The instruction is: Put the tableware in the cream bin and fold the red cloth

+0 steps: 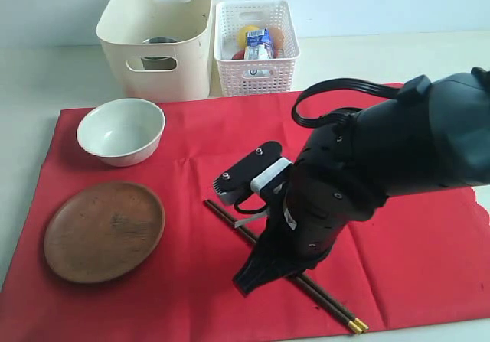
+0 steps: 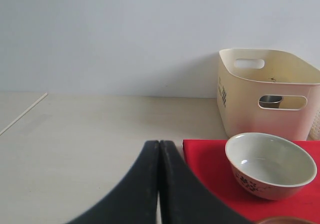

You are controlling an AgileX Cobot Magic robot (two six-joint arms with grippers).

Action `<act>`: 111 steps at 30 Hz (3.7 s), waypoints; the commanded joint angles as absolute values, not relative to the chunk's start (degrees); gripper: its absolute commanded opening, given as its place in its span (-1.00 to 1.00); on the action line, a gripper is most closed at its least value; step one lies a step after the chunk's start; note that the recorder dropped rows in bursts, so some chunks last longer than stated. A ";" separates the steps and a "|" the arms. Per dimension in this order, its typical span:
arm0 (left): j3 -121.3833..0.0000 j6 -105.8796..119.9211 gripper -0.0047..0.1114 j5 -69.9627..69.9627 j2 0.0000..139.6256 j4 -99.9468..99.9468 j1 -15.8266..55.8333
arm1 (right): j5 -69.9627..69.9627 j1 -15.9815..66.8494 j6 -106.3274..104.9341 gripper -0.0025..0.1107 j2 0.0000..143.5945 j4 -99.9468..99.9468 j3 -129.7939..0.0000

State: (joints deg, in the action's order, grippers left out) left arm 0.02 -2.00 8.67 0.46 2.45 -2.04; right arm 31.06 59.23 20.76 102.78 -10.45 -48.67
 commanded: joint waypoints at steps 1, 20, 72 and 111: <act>0.00 -1.98 -0.92 8.46 0.30 2.14 -2.21 | 31.05 58.99 21.42 -0.31 103.88 -11.13 -48.43; 0.00 -1.98 -0.92 8.46 0.30 2.14 -2.21 | 28.56 58.99 11.44 -0.96 105.81 -11.48 -48.43; 0.00 -1.98 -0.92 8.46 0.30 2.14 -2.21 | 22.31 52.01 2.83 -0.20 102.04 -0.96 -48.43; 0.00 -1.98 -0.92 8.46 0.30 2.14 -2.21 | 26.55 52.01 2.65 -0.96 105.27 -1.86 -48.43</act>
State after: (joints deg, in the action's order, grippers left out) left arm 0.02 -2.00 8.67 0.46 2.45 -2.04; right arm 24.30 52.19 2.78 105.88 -1.57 -48.65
